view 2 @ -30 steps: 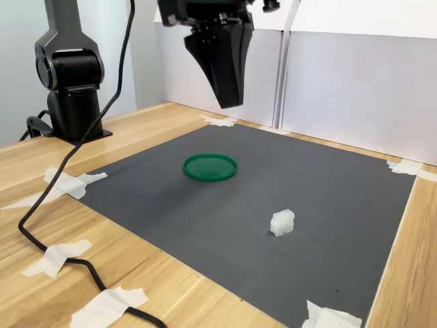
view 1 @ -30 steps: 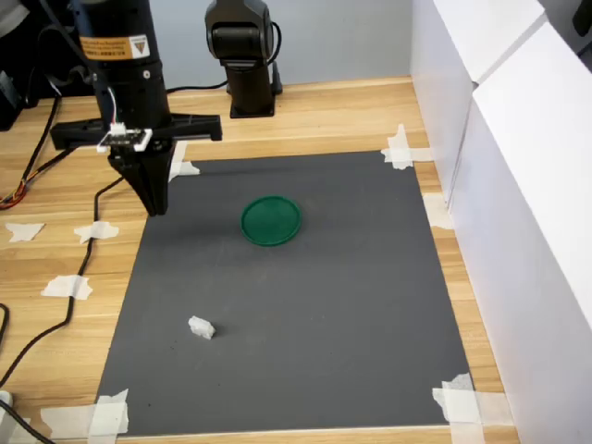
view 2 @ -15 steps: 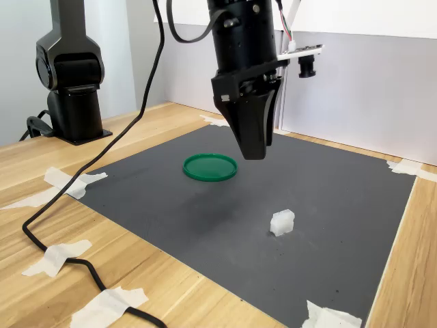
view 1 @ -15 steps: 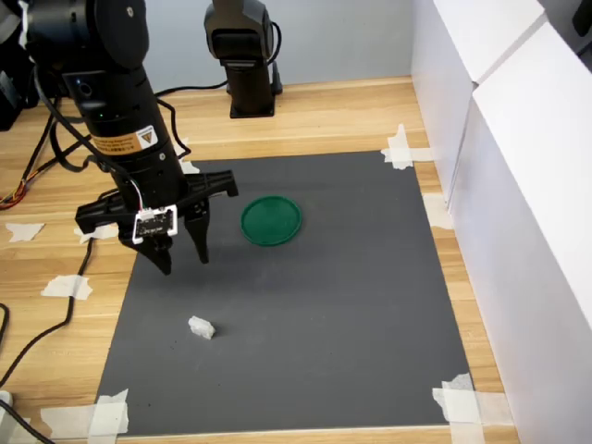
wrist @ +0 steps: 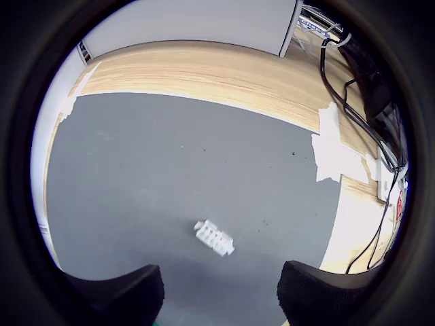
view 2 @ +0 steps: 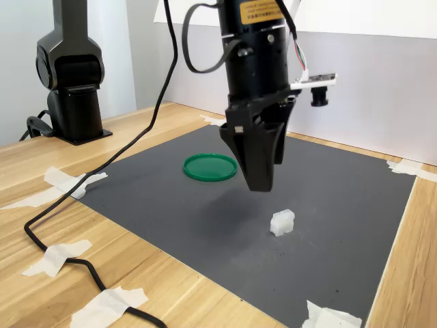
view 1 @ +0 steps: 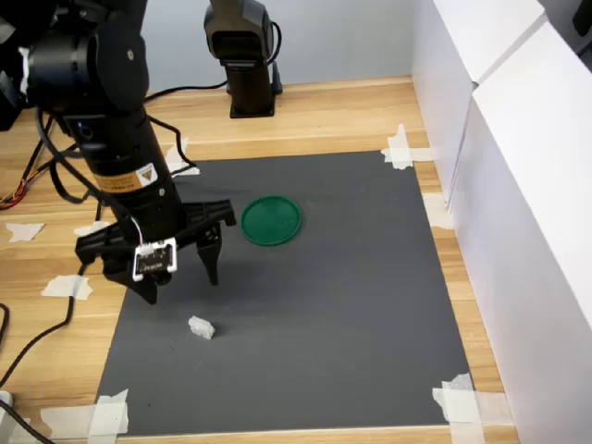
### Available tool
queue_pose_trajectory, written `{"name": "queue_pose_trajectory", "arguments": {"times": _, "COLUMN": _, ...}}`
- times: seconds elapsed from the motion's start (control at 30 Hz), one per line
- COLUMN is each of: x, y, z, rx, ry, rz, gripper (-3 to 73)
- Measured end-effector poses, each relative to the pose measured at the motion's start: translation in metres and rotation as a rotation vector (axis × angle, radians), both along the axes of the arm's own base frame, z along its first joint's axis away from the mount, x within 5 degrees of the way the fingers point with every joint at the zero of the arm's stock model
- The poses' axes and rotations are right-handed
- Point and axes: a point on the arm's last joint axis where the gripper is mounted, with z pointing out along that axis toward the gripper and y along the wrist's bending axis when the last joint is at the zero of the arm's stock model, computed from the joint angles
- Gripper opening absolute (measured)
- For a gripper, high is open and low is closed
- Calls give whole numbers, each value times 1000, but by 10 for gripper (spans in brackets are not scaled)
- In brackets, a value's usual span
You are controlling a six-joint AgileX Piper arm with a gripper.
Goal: Grasp a white terminal and put it on the green lid.
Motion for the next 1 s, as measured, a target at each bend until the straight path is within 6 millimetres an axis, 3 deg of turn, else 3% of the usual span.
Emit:
{"name": "queue_pose_trajectory", "arguments": {"times": 0.3, "x": 30, "y": -2, "z": -35, "rx": 23, "ry": 109, "rz": 7, "gripper": 715}}
{"name": "queue_pose_trajectory", "arguments": {"times": 0.7, "x": 35, "y": 2, "z": -48, "rx": 79, "ry": 171, "rz": 0, "gripper": 712}}
{"name": "queue_pose_trajectory", "arguments": {"times": 0.9, "x": 35, "y": 2, "z": -49, "rx": 81, "ry": 174, "rz": 0, "gripper": 616}}
{"name": "queue_pose_trajectory", "arguments": {"times": 1.0, "x": 35, "y": 2, "z": -49, "rx": 82, "ry": 179, "rz": -2, "gripper": 508}}
